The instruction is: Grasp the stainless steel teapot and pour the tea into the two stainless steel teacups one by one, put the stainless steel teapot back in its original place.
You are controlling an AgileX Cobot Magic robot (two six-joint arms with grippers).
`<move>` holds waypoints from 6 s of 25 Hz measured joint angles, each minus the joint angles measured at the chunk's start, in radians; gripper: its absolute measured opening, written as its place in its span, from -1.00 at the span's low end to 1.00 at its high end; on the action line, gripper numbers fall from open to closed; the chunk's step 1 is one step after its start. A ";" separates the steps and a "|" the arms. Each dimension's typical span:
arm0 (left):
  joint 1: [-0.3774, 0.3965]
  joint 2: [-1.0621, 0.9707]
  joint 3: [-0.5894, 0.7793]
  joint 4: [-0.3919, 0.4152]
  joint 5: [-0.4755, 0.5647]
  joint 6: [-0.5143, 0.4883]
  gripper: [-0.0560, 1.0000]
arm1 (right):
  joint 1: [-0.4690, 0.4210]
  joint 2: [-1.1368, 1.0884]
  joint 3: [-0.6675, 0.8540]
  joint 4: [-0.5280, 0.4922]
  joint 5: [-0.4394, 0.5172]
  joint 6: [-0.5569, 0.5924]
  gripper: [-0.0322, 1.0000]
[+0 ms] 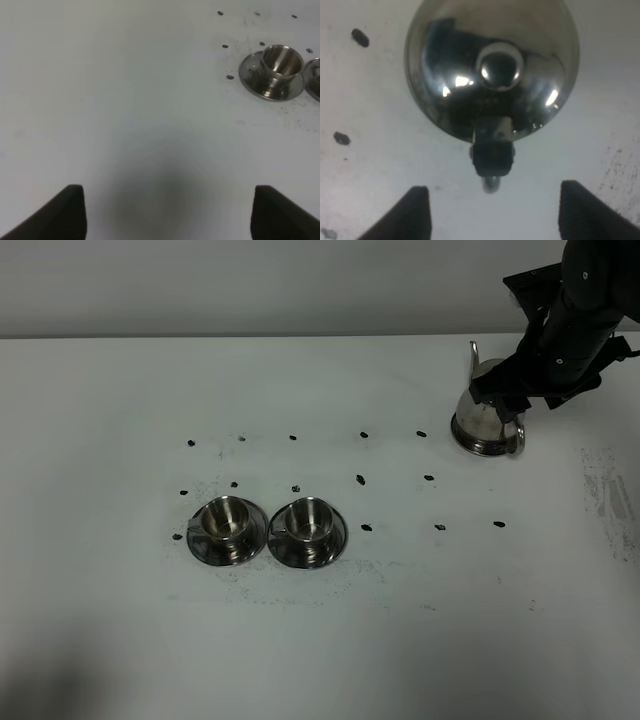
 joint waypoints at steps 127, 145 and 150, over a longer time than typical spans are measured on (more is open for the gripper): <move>0.000 0.000 0.000 0.000 0.000 -0.001 0.34 | 0.410 0.070 -0.110 -0.131 -0.247 -1.512 -0.60; 0.000 0.000 0.000 0.000 0.000 -0.001 0.34 | 0.487 0.105 -0.110 -0.224 -0.281 -1.470 -0.60; 0.000 0.000 0.000 0.000 0.000 -0.001 0.34 | 0.487 0.119 -0.110 -0.261 -0.281 -1.466 -0.60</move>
